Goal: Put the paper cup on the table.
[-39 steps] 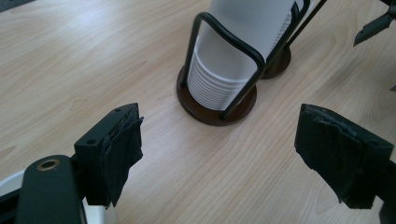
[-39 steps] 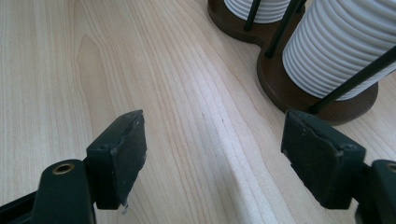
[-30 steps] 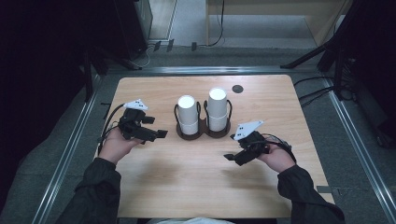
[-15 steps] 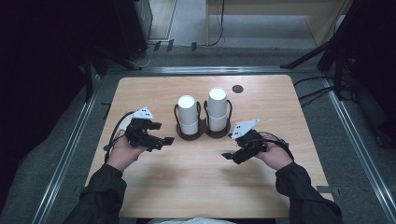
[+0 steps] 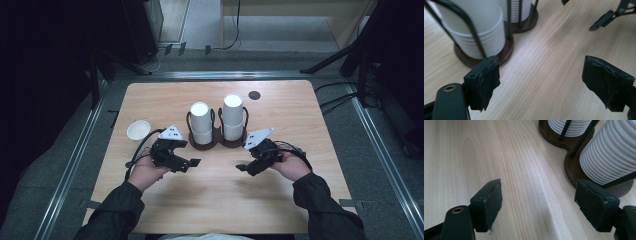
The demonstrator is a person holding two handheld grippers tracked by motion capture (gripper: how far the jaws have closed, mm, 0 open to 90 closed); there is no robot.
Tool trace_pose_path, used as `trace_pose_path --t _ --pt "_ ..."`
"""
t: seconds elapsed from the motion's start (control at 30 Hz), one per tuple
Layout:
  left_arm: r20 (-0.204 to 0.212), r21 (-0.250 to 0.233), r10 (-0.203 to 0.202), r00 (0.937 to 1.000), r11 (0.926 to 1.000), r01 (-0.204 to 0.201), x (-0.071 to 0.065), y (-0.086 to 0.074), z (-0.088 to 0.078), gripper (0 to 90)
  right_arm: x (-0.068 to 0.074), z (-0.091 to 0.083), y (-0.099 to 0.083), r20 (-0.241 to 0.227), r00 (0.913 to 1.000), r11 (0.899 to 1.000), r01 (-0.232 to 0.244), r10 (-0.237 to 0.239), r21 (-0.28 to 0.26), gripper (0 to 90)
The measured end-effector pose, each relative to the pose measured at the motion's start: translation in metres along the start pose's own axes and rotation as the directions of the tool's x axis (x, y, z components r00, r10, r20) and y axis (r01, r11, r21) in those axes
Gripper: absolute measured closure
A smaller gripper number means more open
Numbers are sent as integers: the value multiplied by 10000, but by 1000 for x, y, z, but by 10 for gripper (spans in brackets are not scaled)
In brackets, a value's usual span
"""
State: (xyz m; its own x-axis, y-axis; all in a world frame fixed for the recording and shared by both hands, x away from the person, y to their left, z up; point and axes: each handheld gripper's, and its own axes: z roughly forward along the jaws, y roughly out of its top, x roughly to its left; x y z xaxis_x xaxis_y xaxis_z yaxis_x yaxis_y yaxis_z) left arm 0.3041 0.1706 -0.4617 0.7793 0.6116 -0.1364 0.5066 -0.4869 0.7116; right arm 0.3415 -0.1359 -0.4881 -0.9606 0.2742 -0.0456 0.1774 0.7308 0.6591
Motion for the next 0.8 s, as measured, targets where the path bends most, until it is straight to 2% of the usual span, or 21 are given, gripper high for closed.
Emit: trace_pose_path --t 0.27,0.37,0.5,0.57,0.8 --pt "-144 47 233 9996 9997 -233 -6 -1 13 148 1 0 0 -15 10000 10000 0 0 24 230" --pt "41 -123 60 10000 9999 -60 -6 -1 18 149 2 0 0 9 10000 10000 76 -76 32 230" --pt "-180 -11 176 9997 9998 -177 -7 0 28 149 3 0 -1 -48 10000 10000 73 -73 -25 230" --pt "-95 33 162 9998 9999 -162 -8 1 31 149 4 0 -2 -14 10000 10000 77 -77 -40 230" --pt "185 331 492 9986 9982 -498 -16 4 43 148 11 0 -3 -60 9998 9998 182 -182 -15 230"
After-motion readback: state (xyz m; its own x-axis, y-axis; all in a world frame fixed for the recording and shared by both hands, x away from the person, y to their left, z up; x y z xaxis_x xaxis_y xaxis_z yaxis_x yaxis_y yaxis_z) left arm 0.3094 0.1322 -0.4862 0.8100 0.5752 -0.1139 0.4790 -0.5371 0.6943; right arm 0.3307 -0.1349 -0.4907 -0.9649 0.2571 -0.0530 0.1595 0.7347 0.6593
